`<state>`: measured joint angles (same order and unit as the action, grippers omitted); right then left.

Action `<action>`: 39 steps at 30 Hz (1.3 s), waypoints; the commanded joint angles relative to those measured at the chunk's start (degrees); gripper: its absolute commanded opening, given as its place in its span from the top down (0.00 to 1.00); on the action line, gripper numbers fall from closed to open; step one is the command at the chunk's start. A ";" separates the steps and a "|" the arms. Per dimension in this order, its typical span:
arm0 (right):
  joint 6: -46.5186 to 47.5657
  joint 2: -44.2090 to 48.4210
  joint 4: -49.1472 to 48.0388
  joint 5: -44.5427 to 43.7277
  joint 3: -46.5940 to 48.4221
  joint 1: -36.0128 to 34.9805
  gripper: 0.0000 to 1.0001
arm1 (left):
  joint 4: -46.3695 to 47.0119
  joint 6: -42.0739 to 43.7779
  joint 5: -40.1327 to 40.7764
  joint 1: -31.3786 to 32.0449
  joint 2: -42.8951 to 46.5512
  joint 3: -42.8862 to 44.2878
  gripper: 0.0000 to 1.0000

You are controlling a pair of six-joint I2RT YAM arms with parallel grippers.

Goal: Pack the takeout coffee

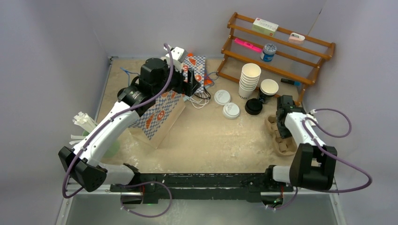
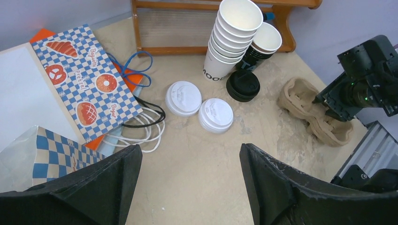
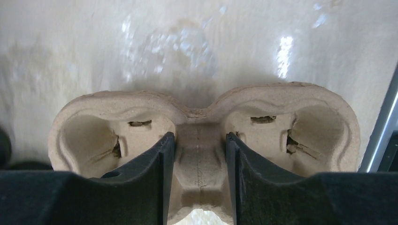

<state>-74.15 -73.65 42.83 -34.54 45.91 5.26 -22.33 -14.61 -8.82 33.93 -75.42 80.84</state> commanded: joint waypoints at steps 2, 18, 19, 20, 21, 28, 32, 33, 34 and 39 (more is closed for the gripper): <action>2.10 -1.48 0.01 -4.78 5.07 4.67 0.41 | 2.23 -0.60 -0.84 0.30 0.04 -0.89 0.20; 23.09 2.56 -8.62 16.66 26.35 1.62 0.34 | 7.98 -4.32 -4.98 0.42 -5.21 -1.56 0.21; 22.94 1.26 -9.05 17.06 27.95 0.06 0.36 | 8.64 -4.77 -5.40 0.43 -5.92 -1.08 0.21; 22.36 -0.12 -8.81 15.48 29.81 -2.43 0.37 | 9.34 -5.03 -5.53 0.51 -6.51 -0.78 0.21; 21.91 -1.57 -8.68 13.09 31.54 -5.13 0.37 | 10.24 -5.15 -5.21 0.51 -6.92 -0.86 0.21; 23.05 -12.02 -8.82 12.88 41.62 -9.94 0.43 | 25.93 -7.79 -2.17 0.48 -12.52 -3.45 0.26; 23.38 -16.37 -6.68 12.46 46.23 -10.52 0.44 | 30.51 -10.21 -4.00 0.68 -20.99 1.85 0.31; 23.46 -16.99 -6.64 12.10 46.62 -10.61 0.45 | 30.66 -10.33 -4.41 0.75 -23.00 3.63 0.32; 23.74 -17.45 -7.13 11.97 46.79 -10.62 0.46 | 30.35 -10.24 -4.76 0.91 -24.75 5.78 0.35; 24.84 -20.42 -7.98 13.72 48.75 -10.62 0.54 | 29.88 -9.89 -6.52 1.21 -31.93 13.37 0.41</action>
<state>-50.89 -92.53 34.44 -21.41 91.11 -5.15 3.38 -23.51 -12.86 34.44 -104.90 87.74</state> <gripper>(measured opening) 0.491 0.613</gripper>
